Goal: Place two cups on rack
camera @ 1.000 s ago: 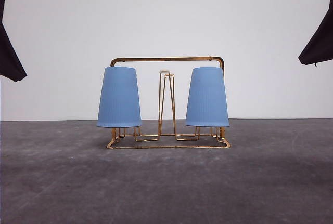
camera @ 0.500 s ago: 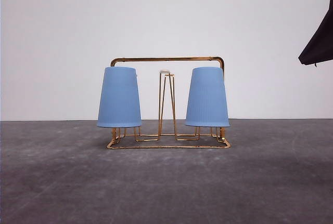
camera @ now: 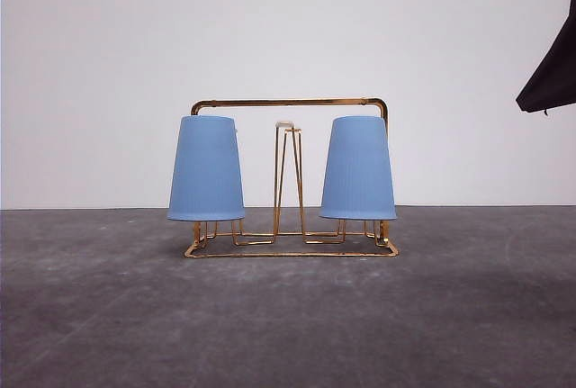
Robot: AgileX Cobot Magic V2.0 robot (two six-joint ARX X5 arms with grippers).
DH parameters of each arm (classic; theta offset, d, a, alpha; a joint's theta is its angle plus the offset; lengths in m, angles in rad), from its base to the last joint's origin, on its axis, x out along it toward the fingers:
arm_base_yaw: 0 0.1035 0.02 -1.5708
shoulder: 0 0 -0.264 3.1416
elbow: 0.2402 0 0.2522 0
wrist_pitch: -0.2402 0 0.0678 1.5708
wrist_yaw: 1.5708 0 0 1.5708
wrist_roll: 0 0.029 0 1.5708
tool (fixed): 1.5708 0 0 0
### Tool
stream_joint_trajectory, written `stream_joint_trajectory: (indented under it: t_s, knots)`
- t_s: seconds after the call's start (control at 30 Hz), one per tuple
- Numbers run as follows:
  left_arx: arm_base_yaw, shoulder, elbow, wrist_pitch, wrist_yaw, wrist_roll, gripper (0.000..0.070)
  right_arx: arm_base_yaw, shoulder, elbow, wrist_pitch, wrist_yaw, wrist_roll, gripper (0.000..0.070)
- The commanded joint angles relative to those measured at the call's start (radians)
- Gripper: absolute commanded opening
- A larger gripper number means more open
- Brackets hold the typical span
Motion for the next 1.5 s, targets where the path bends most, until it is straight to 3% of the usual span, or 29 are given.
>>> stream_joint_trajectory:
  t_s: [0.0,0.53,0.6,0.77,1.1,1.27,1.47]
  knots:
    - [-0.001,-0.001,-0.014,0.010,0.001,-0.003,0.0000,0.005,0.004,0.011,0.011,0.000,0.006,0.0019]
    - [-0.001,0.000,-0.014,0.011,0.001,-0.003,0.0000,0.005,0.003,0.011,0.008,0.000,0.003,0.0019]
    - [-0.001,0.000,-0.014,0.011,0.001,-0.003,0.0000,-0.003,-0.017,0.010,-0.010,0.010,-0.076,0.0019]
    - [-0.001,0.000,-0.014,0.011,0.001,-0.002,0.0000,-0.087,-0.134,-0.050,-0.004,0.047,-0.153,0.0019]
    - [-0.001,0.000,-0.014,0.011,0.001,-0.003,0.0000,-0.298,-0.479,-0.276,0.038,0.167,-0.172,0.0019]
    - [-0.001,0.000,-0.014,0.011,0.001,-0.003,0.0000,-0.336,-0.617,-0.357,0.055,0.169,-0.171,0.0019]
    - [-0.001,0.000,-0.014,0.012,0.001,-0.003,0.0000,-0.350,-0.624,-0.439,0.155,0.175,-0.150,0.0019]
